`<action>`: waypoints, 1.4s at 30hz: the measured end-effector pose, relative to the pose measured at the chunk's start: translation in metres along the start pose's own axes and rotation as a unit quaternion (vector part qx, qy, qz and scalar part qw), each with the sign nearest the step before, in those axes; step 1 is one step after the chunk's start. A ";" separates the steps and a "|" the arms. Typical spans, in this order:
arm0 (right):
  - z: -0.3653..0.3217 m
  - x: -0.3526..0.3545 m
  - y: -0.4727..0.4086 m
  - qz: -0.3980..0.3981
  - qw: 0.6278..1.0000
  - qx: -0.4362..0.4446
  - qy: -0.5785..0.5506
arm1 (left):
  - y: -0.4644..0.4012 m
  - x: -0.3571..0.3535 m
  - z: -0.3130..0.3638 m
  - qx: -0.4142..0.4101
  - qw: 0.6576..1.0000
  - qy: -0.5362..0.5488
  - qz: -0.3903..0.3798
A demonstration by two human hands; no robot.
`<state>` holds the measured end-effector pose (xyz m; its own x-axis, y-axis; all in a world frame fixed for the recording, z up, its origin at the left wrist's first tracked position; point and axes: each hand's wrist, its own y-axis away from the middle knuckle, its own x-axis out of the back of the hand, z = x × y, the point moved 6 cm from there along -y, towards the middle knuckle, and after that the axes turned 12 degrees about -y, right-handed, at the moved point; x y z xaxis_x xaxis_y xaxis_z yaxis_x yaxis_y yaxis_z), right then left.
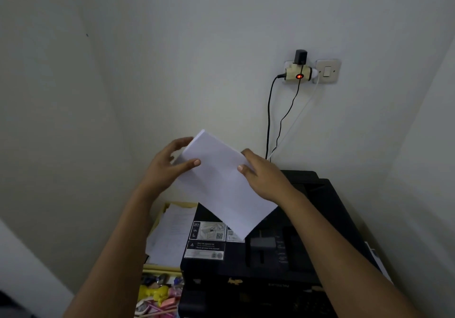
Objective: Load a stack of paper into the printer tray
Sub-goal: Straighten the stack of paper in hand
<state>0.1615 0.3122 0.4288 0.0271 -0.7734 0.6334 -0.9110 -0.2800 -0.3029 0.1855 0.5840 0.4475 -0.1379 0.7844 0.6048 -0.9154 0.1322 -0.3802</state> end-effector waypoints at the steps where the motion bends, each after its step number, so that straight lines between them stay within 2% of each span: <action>1: -0.005 -0.001 -0.004 -0.008 0.999 0.013 0.032 | -0.001 -0.003 0.001 0.007 1.000 0.017 -0.014; 5: -0.017 -0.005 -0.012 -0.027 0.991 0.048 0.119 | -0.001 -0.012 -0.010 0.031 0.997 0.074 0.006; 10: -0.019 0.004 -0.011 -0.014 0.992 0.047 0.116 | 0.009 -0.023 -0.034 0.069 0.983 0.162 0.045; 14: 0.002 0.024 -0.006 0.000 0.993 0.000 0.114 | 0.018 -0.027 -0.057 0.121 0.964 0.228 0.056; 17: 0.030 0.041 0.003 0.013 0.997 -0.054 0.046 | 0.030 -0.025 -0.070 0.145 0.953 0.257 0.066; 19: 0.046 0.047 0.011 0.032 0.995 -0.071 -0.055 | 0.036 -0.026 -0.081 0.156 0.944 0.284 0.060; 22: 0.065 0.040 0.024 0.051 0.974 -0.087 -0.203 | 0.046 -0.033 -0.092 0.172 0.927 0.329 0.055; 25: 0.080 0.011 0.036 0.027 0.954 -0.111 -0.278 | 0.053 -0.042 -0.097 0.180 0.917 0.351 0.051; 30: 0.103 -0.025 0.049 0.035 0.943 -0.120 -0.310 | 0.062 -0.055 -0.106 0.200 0.918 0.339 0.044; 42: 0.112 -0.060 0.060 0.055 0.916 -0.146 -0.370 | 0.070 -0.062 -0.115 0.198 0.917 0.345 -0.002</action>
<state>0.1514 0.2779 0.2926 0.1021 -0.9916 -0.0790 -0.9932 -0.0972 -0.0637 0.1734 0.6147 0.3027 0.0125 0.9994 -0.0330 -0.9999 0.0122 -0.0117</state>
